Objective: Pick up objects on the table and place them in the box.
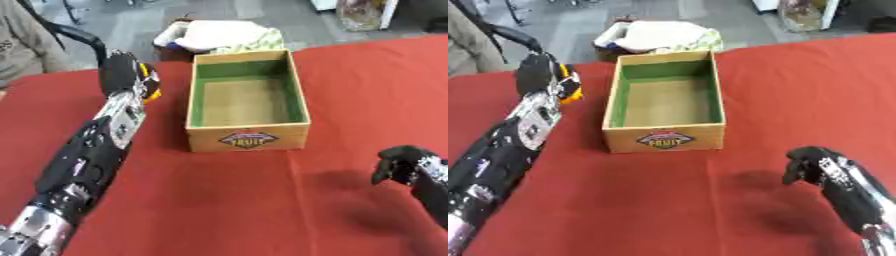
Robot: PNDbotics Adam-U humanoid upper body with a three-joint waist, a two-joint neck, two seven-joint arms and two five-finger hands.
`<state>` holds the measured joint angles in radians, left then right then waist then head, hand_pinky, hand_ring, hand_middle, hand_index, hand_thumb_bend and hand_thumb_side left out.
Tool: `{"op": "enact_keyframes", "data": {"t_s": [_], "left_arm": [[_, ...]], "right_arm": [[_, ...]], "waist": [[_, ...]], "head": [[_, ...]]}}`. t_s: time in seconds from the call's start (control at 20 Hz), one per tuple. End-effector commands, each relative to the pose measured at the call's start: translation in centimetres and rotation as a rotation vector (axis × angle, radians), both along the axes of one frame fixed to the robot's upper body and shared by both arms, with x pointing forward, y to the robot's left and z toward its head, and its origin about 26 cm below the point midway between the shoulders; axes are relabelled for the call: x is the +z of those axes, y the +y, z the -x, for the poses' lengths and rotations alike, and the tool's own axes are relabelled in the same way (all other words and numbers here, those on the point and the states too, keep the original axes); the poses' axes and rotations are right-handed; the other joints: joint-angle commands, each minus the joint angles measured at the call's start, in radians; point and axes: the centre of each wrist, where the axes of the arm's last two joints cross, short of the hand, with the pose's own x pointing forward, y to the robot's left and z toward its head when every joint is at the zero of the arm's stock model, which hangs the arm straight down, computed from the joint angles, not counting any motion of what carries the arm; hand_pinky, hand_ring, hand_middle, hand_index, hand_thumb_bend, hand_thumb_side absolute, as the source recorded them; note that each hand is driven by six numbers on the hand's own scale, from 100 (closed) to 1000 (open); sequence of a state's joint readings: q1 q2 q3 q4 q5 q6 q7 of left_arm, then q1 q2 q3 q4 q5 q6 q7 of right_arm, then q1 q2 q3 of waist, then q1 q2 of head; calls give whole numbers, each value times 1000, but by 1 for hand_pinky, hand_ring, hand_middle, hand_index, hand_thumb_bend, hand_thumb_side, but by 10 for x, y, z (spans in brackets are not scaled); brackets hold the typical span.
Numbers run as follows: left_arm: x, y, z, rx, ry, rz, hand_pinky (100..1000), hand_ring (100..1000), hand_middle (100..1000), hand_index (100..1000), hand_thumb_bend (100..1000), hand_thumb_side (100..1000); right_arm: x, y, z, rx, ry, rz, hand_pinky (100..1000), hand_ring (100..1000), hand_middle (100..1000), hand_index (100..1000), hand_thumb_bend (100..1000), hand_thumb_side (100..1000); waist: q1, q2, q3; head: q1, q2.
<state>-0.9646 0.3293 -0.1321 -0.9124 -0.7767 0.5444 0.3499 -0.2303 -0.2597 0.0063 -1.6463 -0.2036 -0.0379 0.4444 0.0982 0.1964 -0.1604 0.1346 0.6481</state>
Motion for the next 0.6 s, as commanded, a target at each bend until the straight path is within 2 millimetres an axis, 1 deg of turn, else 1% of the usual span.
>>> {"op": "enact_keyframes", "data": {"t_s": [0.05,0.2,0.35,0.5,0.6], "left_arm": [[42,-9,6,-88,-99,-1,427,294,197,301,100,305],[57,-31,15,-197,-118,-4,430,296,200,303,100,302],[67,-55,24,-313,-115,-23,434,298,202,305,100,295],[69,-77,32,-401,-87,-63,443,305,208,311,100,282],[63,-86,33,-429,-48,-94,453,316,219,322,100,268]], "right_arm": [[9,-1,0,5,-26,6,568,545,520,685,100,733],[9,-1,0,6,-27,5,568,545,520,685,100,732],[9,-1,0,7,-28,4,568,545,520,686,100,732],[10,0,-1,11,-30,2,568,545,520,686,100,732],[10,1,-1,13,-32,-1,568,545,520,686,100,731]], "waist": [[-5,-21,1],[-6,-22,0],[-6,-21,-4],[-6,-21,-9],[-6,-21,-12]], "head": [[0,-16],[2,-17],[5,-17],[8,-17],[8,-18]]}}
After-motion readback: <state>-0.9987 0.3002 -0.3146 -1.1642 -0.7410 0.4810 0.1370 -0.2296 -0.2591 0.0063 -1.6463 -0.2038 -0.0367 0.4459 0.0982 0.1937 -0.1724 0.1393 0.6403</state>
